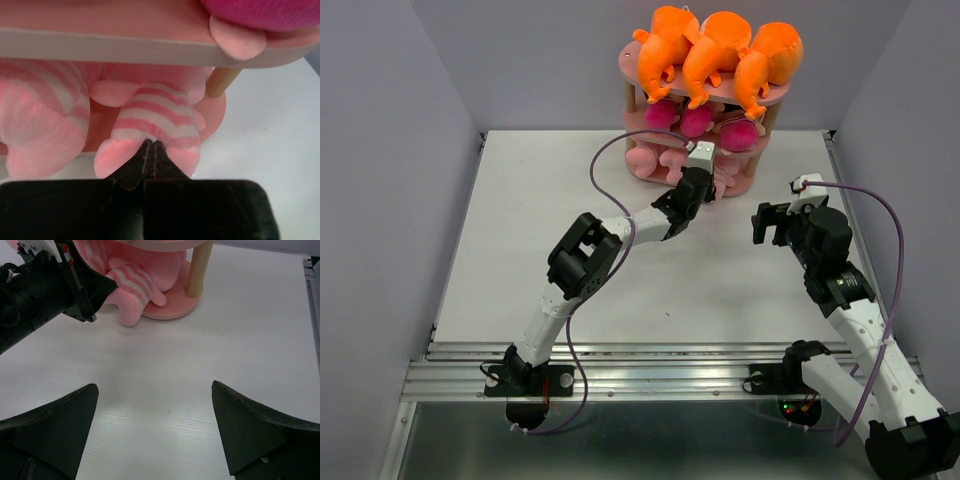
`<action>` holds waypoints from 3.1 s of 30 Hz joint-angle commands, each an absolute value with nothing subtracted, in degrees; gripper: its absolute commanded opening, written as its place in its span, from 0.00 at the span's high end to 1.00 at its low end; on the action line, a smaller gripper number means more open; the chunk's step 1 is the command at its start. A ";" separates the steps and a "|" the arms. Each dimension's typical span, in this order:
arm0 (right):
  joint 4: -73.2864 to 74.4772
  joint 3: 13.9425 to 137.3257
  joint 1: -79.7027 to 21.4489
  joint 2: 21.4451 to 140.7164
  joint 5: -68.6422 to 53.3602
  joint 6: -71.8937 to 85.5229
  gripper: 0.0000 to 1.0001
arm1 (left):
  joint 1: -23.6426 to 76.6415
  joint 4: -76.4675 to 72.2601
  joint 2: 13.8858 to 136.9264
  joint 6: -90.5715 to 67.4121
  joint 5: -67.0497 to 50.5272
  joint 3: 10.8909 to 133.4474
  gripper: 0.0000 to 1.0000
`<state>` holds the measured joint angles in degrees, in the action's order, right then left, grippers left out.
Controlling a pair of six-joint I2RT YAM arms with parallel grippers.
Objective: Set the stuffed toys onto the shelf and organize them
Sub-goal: Place the stuffed toy onto shelf
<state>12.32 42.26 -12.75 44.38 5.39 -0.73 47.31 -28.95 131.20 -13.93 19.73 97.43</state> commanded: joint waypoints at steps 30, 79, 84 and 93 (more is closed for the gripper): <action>8.96 42.19 -12.48 44.12 6.33 -1.67 0.00 | 48.43 -29.80 133.06 8.96 24.78 108.10 1.00; 8.96 41.75 -12.48 44.21 6.06 -2.46 0.00 | 50.10 -32.43 116.55 4.57 24.44 93.26 0.23; 9.05 41.66 -12.48 43.95 4.23 -3.60 0.00 | 49.66 -30.24 111.36 0.37 20.40 88.07 0.24; 11.06 39.90 -12.48 44.29 -7.98 -12.19 0.00 | 47.02 -26.02 95.73 -9.67 10.29 71.12 0.26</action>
